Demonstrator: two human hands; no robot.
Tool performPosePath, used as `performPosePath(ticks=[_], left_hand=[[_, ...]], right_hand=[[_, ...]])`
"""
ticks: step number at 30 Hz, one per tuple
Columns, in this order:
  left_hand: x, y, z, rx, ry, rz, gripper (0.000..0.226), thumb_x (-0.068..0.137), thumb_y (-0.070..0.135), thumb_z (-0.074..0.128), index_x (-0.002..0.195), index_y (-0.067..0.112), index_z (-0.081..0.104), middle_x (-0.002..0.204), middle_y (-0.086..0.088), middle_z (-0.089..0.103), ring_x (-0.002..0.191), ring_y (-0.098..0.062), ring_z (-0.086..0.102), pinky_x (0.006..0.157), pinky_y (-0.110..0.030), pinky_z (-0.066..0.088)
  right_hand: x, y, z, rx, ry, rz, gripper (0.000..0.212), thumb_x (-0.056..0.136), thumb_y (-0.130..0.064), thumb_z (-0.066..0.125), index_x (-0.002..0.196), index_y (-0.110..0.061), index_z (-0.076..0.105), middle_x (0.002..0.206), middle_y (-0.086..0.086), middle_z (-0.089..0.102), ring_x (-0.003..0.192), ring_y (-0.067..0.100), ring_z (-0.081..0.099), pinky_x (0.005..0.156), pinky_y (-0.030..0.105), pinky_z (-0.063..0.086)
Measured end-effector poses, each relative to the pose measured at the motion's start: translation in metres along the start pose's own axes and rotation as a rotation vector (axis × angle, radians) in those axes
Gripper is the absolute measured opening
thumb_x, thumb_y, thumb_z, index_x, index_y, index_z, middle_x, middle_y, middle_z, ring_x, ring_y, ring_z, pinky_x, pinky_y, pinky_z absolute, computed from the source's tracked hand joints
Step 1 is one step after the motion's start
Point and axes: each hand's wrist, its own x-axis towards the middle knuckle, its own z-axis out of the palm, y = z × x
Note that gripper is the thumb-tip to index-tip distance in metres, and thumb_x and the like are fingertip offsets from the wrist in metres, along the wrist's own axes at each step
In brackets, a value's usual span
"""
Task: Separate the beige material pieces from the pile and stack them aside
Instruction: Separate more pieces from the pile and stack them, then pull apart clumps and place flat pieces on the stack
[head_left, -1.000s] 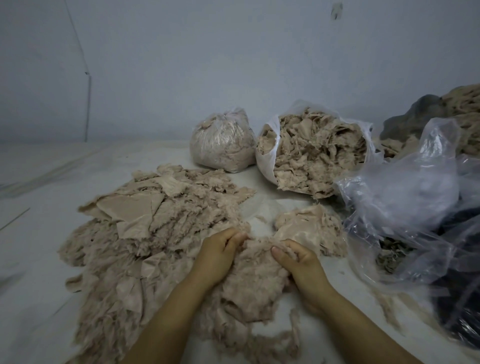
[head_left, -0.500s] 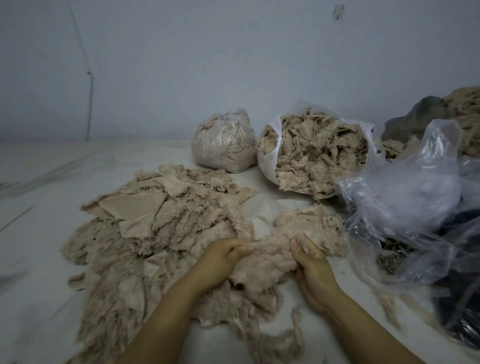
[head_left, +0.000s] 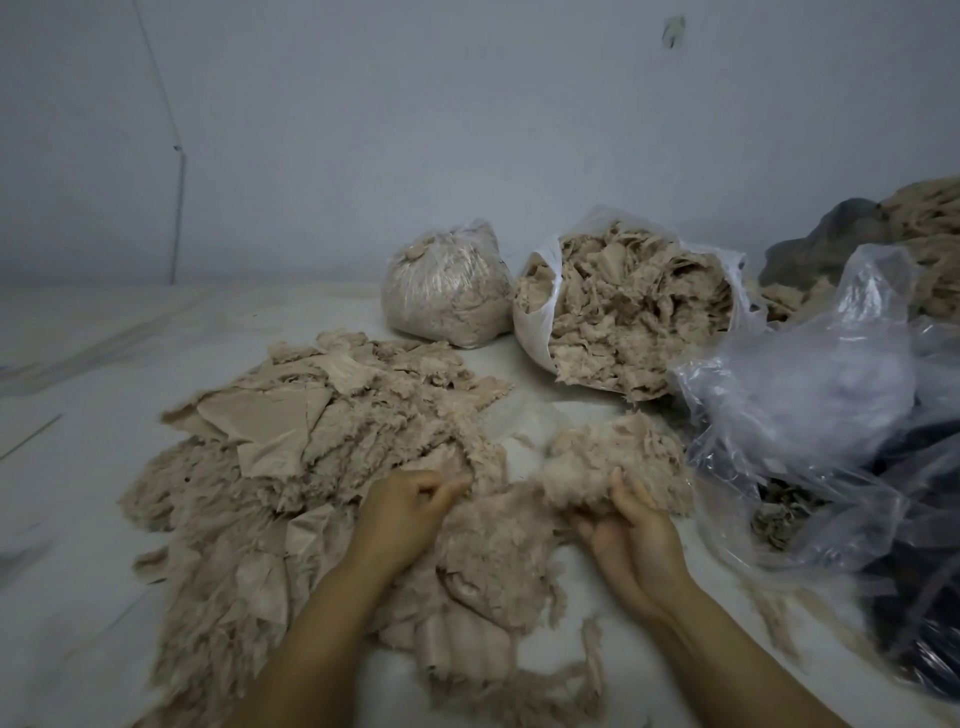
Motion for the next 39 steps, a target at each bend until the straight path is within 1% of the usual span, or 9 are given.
performPosePath(ticks=[2,5,9,14,17,19,23,29,39], left_hand=[[-0.003,0.010,-0.001,-0.032,-0.187,0.019,0.027,0.076,0.057,0.067,0.077,0.031,0.071,0.085,0.013,0.066,0.081,-0.008,0.061,0.072,-0.022,0.046],[-0.003,0.026,0.012,0.026,-0.502,0.089,0.087,0.065,0.069,0.067,0.141,0.039,0.038,0.141,0.026,0.032,0.133,0.004,0.026,0.106,-0.014,0.023],[-0.006,0.030,0.032,0.125,-0.426,0.227,0.037,0.085,0.007,0.053,0.118,0.021,0.063,0.121,-0.001,0.064,0.113,-0.018,0.057,0.091,-0.025,0.044],[-0.001,0.006,0.017,0.493,-0.361,0.082,0.034,0.088,0.009,0.046,0.114,0.018,0.066,0.113,-0.007,0.065,0.107,-0.026,0.059,0.087,-0.031,0.047],[-0.001,0.020,0.010,0.151,-0.342,0.095,0.042,0.086,-0.002,0.050,0.122,0.015,0.062,0.121,0.007,0.052,0.115,-0.010,0.049,0.097,-0.010,0.036],[-0.004,0.041,0.008,-0.191,-0.249,-0.003,0.038,0.090,0.008,0.058,0.127,0.016,0.058,0.124,0.012,0.054,0.110,0.002,0.050,0.087,0.004,0.032],[-0.007,0.062,0.014,-0.650,-0.269,-0.285,0.079,0.066,0.065,0.071,0.130,0.021,0.055,0.131,0.007,0.057,0.117,-0.009,0.056,0.100,-0.024,0.044],[-0.009,0.065,0.021,-0.813,-0.322,-0.499,0.124,0.046,0.043,0.085,0.149,0.021,0.020,0.147,-0.009,0.037,0.119,-0.017,0.053,0.096,-0.029,0.047],[-0.010,0.065,0.024,-0.845,-0.356,-0.503,0.018,0.084,-0.006,0.063,0.096,0.006,0.069,0.082,-0.009,0.069,0.077,-0.017,0.064,0.075,-0.027,0.053]], right_hand=[[-0.002,0.004,0.003,-0.009,-0.085,0.074,0.036,0.089,-0.024,0.049,0.108,-0.001,0.069,0.116,0.024,0.065,0.109,0.034,0.064,0.081,0.042,0.057],[-0.007,0.009,0.009,-0.054,-0.186,0.165,0.044,0.094,-0.028,0.043,0.117,0.001,0.064,0.127,0.027,0.058,0.120,0.037,0.057,0.090,0.044,0.053],[-0.007,0.007,0.009,-0.070,-0.063,0.141,0.049,0.086,-0.022,0.052,0.125,0.008,0.053,0.127,0.031,0.055,0.121,0.042,0.054,0.102,0.052,0.044],[-0.003,-0.013,-0.001,-0.061,0.008,-0.009,0.034,0.080,-0.025,0.059,0.106,-0.005,0.067,0.103,0.012,0.072,0.093,0.023,0.070,0.072,0.031,0.059],[-0.003,-0.003,0.000,-0.479,-0.005,-0.185,0.012,0.081,-0.005,0.062,0.088,-0.011,0.069,0.085,0.003,0.074,0.082,0.018,0.068,0.070,0.025,0.057],[-0.005,0.004,0.000,-0.913,-0.081,-0.438,0.033,0.085,0.008,0.058,0.075,-0.020,0.071,0.094,-0.003,0.071,0.089,0.008,0.065,0.080,0.018,0.050],[-0.012,0.007,0.003,-1.286,-0.316,-0.700,0.042,0.079,0.008,0.046,0.086,-0.017,0.079,0.120,0.003,0.054,0.116,0.005,0.048,0.100,0.010,0.035],[-0.014,0.008,0.007,-0.953,-0.342,-0.541,0.035,0.084,0.005,0.046,0.108,-0.009,0.068,0.121,0.006,0.063,0.121,0.015,0.055,0.102,0.026,0.042],[-0.013,0.000,0.012,-0.201,-0.031,0.037,0.055,0.072,-0.006,0.068,0.123,-0.021,0.056,0.113,0.010,0.070,0.106,0.023,0.067,0.087,0.031,0.056]])
